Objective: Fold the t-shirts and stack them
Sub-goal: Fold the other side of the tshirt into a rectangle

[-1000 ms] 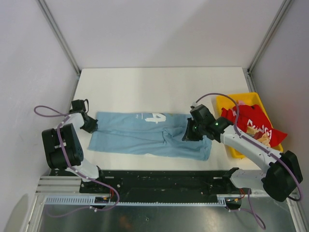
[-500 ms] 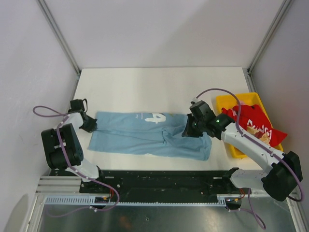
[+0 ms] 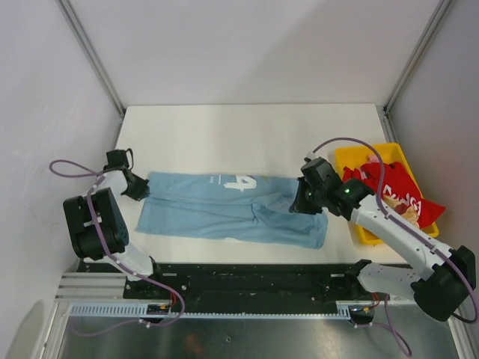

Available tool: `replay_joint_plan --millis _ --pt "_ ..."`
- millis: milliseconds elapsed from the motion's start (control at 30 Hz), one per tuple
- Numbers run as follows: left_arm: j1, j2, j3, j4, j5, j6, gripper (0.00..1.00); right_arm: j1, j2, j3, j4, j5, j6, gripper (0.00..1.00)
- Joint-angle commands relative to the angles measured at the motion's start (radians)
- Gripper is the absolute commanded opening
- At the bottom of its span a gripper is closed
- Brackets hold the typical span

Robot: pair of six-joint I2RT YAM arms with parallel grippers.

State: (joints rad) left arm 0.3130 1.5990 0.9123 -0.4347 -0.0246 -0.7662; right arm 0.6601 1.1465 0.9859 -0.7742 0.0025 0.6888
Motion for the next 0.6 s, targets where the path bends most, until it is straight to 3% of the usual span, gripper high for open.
replay_joint_plan --millis 0,567 --pt "0.010 0.004 0.024 0.012 0.004 0.024 0.00 -0.023 -0.057 0.027 -0.069 0.063 0.015 0.01" --pt "0.009 -0.007 -0.003 0.013 -0.001 0.022 0.00 -0.084 -0.107 -0.151 -0.011 -0.014 0.009 0.02"
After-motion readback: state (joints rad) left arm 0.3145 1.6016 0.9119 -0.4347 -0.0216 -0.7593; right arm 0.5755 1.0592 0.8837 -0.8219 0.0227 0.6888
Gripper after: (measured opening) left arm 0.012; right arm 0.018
